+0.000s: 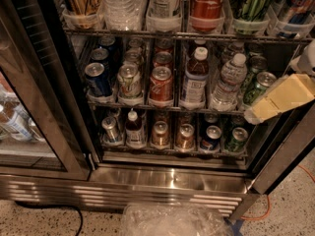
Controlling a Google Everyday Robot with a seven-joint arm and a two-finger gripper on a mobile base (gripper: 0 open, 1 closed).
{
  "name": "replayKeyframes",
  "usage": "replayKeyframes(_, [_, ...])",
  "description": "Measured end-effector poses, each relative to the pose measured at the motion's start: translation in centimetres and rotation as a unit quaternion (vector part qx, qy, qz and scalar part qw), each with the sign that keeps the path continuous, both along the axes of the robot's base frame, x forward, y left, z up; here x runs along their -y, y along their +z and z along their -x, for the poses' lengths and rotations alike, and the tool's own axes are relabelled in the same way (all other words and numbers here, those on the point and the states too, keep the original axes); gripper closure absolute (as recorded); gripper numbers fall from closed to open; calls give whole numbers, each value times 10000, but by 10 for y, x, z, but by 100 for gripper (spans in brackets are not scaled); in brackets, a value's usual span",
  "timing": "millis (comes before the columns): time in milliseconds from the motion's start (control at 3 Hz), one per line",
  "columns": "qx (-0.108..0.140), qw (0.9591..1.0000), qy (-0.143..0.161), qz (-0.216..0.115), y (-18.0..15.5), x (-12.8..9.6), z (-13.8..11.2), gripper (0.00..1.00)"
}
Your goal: Pick redbull can from top shelf of fridge
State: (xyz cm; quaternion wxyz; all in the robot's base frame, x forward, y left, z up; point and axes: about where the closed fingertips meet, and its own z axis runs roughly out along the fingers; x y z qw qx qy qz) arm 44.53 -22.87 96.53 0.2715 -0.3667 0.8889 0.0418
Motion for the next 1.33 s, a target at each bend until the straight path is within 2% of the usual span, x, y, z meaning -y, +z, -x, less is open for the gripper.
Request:
replayKeyframes(333, [59,9999,-46,-124,2,-1,-2,0])
replayKeyframes(667, [200,9957,-531,-732,5,9,-10,0])
replayKeyframes(1000, [445,9821,-1085,-1472,16,15,-18,0])
replayKeyframes(1333, [694,9670,-1531,-1913,28,19,-26,0])
